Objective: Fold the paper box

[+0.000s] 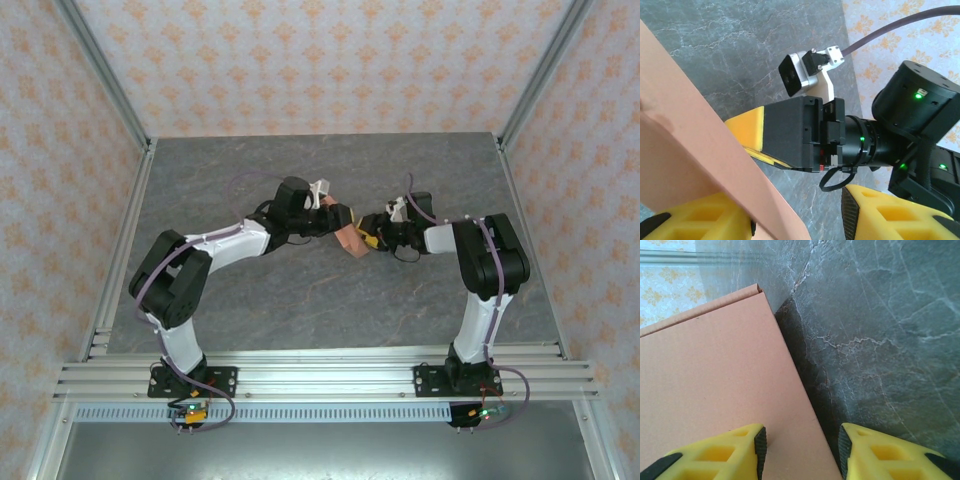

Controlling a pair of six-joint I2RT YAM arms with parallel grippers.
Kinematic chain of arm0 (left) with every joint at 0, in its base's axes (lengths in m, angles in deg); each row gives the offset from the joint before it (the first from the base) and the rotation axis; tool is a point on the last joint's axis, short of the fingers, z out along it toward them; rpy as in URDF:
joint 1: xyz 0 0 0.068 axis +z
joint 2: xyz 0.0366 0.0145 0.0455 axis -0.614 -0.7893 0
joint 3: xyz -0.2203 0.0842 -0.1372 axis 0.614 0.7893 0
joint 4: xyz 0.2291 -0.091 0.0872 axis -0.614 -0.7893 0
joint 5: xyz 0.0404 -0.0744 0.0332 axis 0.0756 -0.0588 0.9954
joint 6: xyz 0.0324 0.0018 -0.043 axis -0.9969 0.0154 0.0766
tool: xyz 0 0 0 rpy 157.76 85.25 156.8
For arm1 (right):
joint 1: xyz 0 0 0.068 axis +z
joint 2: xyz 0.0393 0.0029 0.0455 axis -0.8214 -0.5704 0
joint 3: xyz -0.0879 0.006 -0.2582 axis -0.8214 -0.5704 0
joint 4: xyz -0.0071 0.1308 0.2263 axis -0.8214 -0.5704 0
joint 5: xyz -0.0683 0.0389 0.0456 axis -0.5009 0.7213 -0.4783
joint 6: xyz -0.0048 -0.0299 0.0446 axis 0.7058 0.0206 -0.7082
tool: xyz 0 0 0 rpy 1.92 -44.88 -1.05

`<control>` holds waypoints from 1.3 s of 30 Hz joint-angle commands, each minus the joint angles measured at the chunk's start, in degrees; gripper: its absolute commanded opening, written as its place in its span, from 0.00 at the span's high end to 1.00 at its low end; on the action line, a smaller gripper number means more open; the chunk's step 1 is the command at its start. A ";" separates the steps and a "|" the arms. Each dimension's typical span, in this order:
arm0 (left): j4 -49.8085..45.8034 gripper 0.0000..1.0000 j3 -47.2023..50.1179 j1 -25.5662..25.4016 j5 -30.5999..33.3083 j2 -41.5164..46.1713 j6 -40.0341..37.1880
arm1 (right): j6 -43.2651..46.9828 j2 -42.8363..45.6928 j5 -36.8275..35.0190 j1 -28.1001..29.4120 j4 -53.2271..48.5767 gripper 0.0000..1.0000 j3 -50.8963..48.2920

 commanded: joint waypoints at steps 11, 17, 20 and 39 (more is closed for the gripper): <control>-5.95 0.52 -10.53 -1.21 0.23 -5.66 0.34 | 1.85 -2.05 -5.04 0.49 -6.53 0.51 2.55; -8.29 0.48 -12.54 -1.16 -0.16 -5.87 -0.56 | 2.57 -1.74 -5.51 -0.37 -7.78 0.50 3.27; -10.26 0.46 -12.97 -1.16 0.67 -5.27 -2.18 | 4.55 -0.15 -6.75 -0.39 -9.25 0.49 3.30; -27.01 0.26 -10.27 4.69 17.40 11.82 -6.92 | 19.47 26.03 -34.71 6.14 -33.24 0.23 9.28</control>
